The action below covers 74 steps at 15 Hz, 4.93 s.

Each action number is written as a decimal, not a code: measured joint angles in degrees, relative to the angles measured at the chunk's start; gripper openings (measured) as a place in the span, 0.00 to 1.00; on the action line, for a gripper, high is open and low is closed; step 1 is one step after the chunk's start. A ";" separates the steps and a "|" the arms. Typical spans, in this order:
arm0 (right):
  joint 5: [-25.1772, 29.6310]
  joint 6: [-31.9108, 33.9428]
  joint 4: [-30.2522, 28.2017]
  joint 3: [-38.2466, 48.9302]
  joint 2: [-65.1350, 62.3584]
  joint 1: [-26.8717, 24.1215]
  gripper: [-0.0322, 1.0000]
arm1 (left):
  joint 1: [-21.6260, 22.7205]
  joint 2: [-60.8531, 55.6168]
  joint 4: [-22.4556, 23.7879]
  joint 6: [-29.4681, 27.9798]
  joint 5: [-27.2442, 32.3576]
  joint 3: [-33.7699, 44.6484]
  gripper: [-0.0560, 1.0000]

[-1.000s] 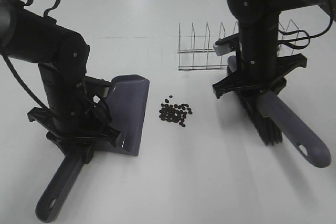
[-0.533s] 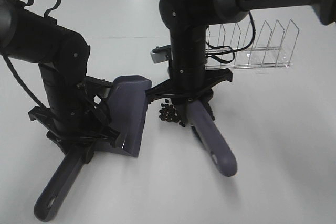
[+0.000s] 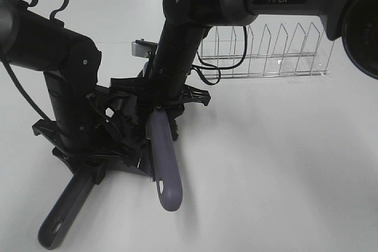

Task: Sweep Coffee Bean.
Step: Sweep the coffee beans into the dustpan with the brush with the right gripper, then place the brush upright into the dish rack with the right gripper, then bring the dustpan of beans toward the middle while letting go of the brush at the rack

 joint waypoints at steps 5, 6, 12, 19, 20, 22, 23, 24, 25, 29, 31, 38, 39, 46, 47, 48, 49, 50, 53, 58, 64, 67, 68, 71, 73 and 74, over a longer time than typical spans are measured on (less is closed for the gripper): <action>2.01 -2.86 8.31 -5.16 0.57 -3.27 0.32 | 0.00 0.00 -0.29 0.86 -0.17 0.00 0.39; 3.38 -2.98 8.94 -5.44 0.57 -4.01 0.32 | 0.00 0.00 -0.29 0.86 -0.17 0.00 0.38; 10.26 -6.82 6.19 -13.75 0.34 -5.73 0.32 | 0.00 0.00 -0.29 1.09 -0.29 0.00 0.38; 10.37 -8.59 -10.94 -6.82 -7.10 -5.73 0.32 | 0.00 0.00 -0.74 1.20 -0.29 0.00 0.39; 10.43 -8.77 -13.58 -2.86 -9.57 -5.73 0.32 | 0.00 0.00 -0.74 1.20 -0.29 0.00 0.39; 10.60 -8.82 -18.22 5.21 -14.55 -5.96 0.32 | 0.00 0.00 -0.74 1.20 -0.29 0.00 0.39; 10.60 -8.82 -19.19 9.11 -16.21 -6.36 0.32 | 0.00 0.00 -0.74 1.20 -0.34 0.00 0.39; 10.60 -8.88 -19.48 12.38 -17.59 -7.33 0.32 | 0.00 0.00 -1.15 1.20 -0.46 0.00 0.39; 10.60 -9.05 -19.48 14.84 -18.33 -8.88 0.32 | 0.00 0.00 -1.32 1.20 -0.46 0.00 0.39; 10.54 -10.37 -20.05 20.86 -18.68 -19.60 0.32 | 0.00 0.00 -1.89 1.15 -0.57 0.00 0.39; 10.54 -10.94 -19.94 20.86 -17.88 -23.20 0.32 | 0.00 0.00 -1.95 1.15 -0.52 0.00 0.39; 10.31 -14.78 -16.84 19.54 -12.83 -28.13 0.32 | 0.00 0.00 -1.95 1.03 -0.17 -0.11 0.39; 10.14 -15.13 -16.50 17.99 -11.92 -28.13 0.32 | 0.00 0.00 -2.01 0.92 -0.11 -0.11 0.39; 11.52 -15.81 -16.67 5.73 -4.98 -28.25 0.32 | 0.00 0.00 -2.46 0.86 0.29 -0.11 0.39; 11.86 -15.81 -17.19 3.50 -3.78 -28.53 0.32 | 0.00 0.00 -2.52 0.86 0.34 -0.11 0.39; 12.03 -15.81 -16.84 0.52 -2.35 -29.05 0.32 | 0.00 0.00 -2.58 0.86 0.34 -0.11 0.39; 12.03 -15.99 -15.13 -3.78 -0.17 -30.54 0.32 | 0.00 0.00 -2.58 0.86 0.40 -0.11 0.39; 12.09 -16.27 -12.43 -6.59 1.20 -31.51 0.32 | 0.00 0.00 -2.58 0.86 0.40 -0.11 0.39; 12.03 -16.67 -7.39 -13.29 4.47 -33.40 0.32 | 0.00 0.00 -2.58 0.86 0.40 -0.23 0.39; 11.40 -16.67 -7.56 -22.46 8.25 -33.40 0.32 | 0.00 0.00 -2.58 0.86 0.40 -0.23 0.39; 11.46 -18.96 -9.34 -23.09 8.48 -33.40 0.32 | 0.00 0.00 -2.64 0.86 0.46 -0.23 0.39; 11.46 -18.96 -8.82 -23.09 8.48 -33.40 0.33 | 0.00 0.00 -2.64 0.86 0.52 -0.23 0.39; 11.00 -18.91 -9.00 -23.32 8.48 -33.92 0.51 | 0.00 0.00 -2.64 0.86 0.57 -0.23 0.39; 11.00 -18.74 -7.68 -23.32 7.68 -34.43 0.67 | 0.00 0.00 -2.64 0.86 0.57 -0.23 0.39; 10.83 -18.74 -7.56 -23.32 5.96 -34.43 0.69 | 0.00 0.00 -2.69 0.86 0.57 -0.23 0.39; 10.71 -18.74 -7.56 -23.32 5.04 -34.43 0.69 | 0.00 0.00 -2.98 0.86 0.69 -0.23 0.39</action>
